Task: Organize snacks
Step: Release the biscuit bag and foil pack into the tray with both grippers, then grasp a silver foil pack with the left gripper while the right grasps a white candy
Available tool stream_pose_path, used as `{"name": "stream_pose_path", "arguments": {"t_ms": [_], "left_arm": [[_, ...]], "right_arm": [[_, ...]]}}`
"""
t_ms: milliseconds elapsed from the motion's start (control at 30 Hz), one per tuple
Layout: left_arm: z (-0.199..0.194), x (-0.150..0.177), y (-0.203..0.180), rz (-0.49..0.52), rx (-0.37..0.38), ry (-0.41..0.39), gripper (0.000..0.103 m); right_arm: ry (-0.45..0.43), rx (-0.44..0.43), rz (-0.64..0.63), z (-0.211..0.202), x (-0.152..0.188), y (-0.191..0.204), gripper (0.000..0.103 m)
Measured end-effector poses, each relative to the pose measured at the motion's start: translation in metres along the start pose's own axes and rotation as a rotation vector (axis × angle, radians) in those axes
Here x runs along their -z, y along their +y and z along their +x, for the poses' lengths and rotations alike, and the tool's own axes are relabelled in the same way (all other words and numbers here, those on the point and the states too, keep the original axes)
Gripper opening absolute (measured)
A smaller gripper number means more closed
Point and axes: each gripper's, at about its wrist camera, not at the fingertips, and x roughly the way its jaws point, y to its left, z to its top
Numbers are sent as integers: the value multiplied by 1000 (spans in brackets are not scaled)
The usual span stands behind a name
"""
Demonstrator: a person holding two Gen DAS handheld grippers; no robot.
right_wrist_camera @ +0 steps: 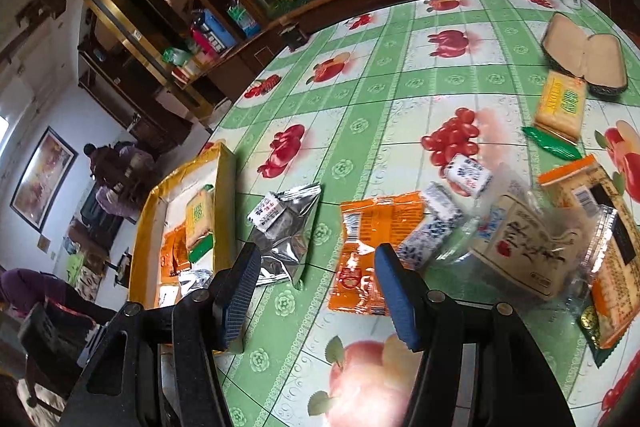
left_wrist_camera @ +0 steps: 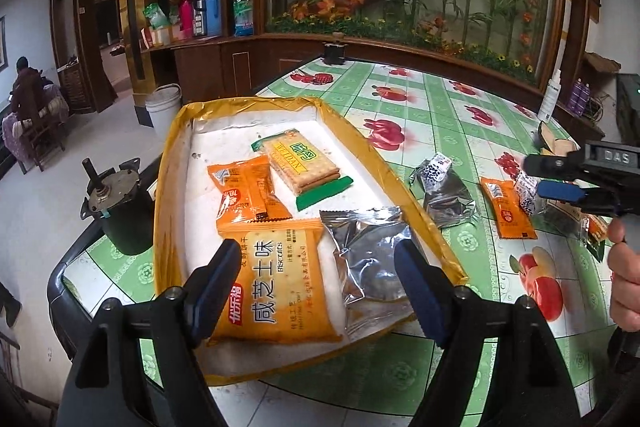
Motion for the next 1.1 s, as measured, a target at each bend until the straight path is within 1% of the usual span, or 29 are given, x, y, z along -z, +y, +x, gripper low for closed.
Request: {"name": "stream_pose_path", "arguments": {"t_ms": [100,200,267,333,400,433,500,533,567,667,733,833,900,933,1000,1100], "left_arm": [[-1,1,0,-7,4,-2,78],[-2,1,0,-8,9,-2,78],[-2,0,1,-7,7,-4,78],[-4,0,3,-9,3,-10,78],[-5,0,5,-13,3,-12,78],[-6,-1,6,-13,3,-14,78],[-7,-2,6,-9,0,-13,78],[-7,-2,6,-8,2,-13,78],[-7,-3,6,-5,7,-12,78],[-8,-7,2,14,41,3,78],[-6,-14,-6,31,93,23,78],[8,-30,-25,36,211,95,78],[22,-42,-38,25,278,139,78],[30,-48,-45,31,296,165,78],[45,-58,-60,41,304,196,78],[75,-74,-83,59,281,260,78]], "right_arm": [[24,3,-7,14,-5,12,64],[68,11,-24,34,-11,30,64],[87,20,-23,47,-16,41,57],[102,40,-14,61,-22,48,57],[115,81,-22,77,-28,56,51],[128,123,-23,87,-30,57,46],[147,137,-26,100,-31,59,36],[133,160,-49,100,-30,61,34],[130,167,-49,97,-29,60,27],[116,138,-34,75,-26,50,26],[98,135,-36,56,-24,40,26],[65,132,-33,26,-17,20,26],[33,138,-24,5,-11,1,26],[18,135,-16,-4,-8,-9,26],[-10,121,13,-19,-4,-28,26],[-36,103,44,-31,-6,-44,26]]}}
